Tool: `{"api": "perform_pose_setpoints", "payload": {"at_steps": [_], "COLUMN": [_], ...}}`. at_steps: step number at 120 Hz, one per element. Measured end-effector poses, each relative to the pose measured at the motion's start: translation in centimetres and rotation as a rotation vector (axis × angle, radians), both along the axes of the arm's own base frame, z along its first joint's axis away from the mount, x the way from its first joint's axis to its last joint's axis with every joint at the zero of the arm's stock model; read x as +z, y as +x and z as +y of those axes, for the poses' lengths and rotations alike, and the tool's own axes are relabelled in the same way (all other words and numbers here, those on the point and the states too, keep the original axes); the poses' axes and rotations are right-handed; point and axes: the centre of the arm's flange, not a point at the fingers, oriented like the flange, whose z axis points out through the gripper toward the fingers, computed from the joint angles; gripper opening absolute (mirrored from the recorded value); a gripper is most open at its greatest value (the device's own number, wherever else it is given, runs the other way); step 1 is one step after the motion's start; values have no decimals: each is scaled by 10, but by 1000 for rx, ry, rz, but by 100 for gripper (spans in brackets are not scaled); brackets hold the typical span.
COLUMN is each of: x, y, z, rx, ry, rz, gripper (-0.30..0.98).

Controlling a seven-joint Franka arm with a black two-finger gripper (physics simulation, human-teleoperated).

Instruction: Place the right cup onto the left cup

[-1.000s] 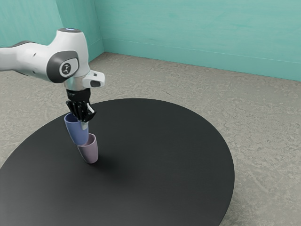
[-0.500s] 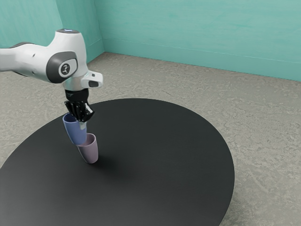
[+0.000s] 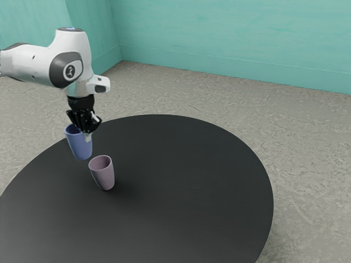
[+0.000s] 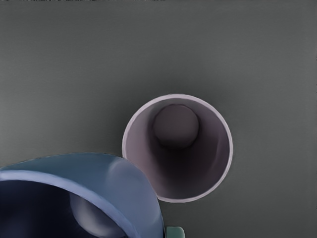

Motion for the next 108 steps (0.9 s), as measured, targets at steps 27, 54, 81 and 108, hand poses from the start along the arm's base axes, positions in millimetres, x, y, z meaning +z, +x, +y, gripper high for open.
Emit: {"api": "perform_pose_setpoints", "payload": {"at_steps": [27,54,81,108], "x": [0,1,-1,-6], "y": [8,16,20,22], "z": [-6,-10,-17,-28], "rx": [-13,-22,-34,-53], "ry": [1,3,2,0], "rz": [20,29,44,55], "gripper": [-10,-10,-10,-10]}}
